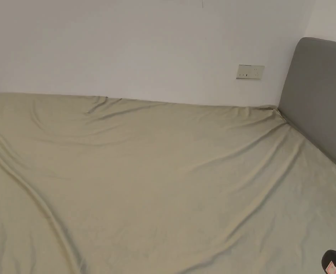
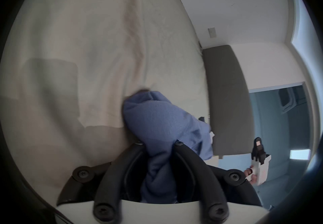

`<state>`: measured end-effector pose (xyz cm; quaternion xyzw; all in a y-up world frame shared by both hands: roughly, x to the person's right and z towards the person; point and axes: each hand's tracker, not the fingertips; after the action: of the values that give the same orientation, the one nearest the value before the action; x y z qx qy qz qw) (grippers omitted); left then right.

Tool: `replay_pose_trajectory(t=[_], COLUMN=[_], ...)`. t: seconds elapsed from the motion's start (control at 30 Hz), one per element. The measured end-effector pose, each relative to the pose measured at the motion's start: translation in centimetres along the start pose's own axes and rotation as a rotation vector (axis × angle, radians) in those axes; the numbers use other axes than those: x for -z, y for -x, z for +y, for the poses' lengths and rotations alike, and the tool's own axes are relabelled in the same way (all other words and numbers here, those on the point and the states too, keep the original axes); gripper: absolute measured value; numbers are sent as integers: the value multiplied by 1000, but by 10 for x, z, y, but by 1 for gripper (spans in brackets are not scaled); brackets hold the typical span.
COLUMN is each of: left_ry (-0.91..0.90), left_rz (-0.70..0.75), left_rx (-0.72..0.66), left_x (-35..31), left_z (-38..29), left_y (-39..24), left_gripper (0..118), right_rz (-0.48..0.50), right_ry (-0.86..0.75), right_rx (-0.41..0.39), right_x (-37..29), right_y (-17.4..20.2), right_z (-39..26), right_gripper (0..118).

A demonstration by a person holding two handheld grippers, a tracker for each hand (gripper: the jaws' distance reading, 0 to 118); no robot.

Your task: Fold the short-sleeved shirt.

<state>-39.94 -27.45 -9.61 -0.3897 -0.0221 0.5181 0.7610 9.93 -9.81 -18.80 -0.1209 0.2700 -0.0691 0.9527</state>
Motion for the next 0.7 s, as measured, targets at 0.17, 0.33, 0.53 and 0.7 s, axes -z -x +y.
replay_pose_trajectory(t=[0.17, 0.33, 0.53, 0.7], left_ry=[-158, -246, -203, -43], left_rz=[41, 196, 208, 140], left_rx=[-51, 10, 240, 484], left_x=[-42, -91, -82, 16], left_z=[3, 8, -25, -40], left_y=[2, -9, -93, -217], left_gripper=[14, 14, 14, 14], right_rz=[7, 16, 28, 44], right_ry=[-1, -6, -18, -37], right_rx=[10, 14, 41, 61], right_x=[1, 0, -1, -10], right_y=[1, -1, -5, -14], right_z=[-1, -2, -5, -7], right_gripper=[1, 1, 2, 2])
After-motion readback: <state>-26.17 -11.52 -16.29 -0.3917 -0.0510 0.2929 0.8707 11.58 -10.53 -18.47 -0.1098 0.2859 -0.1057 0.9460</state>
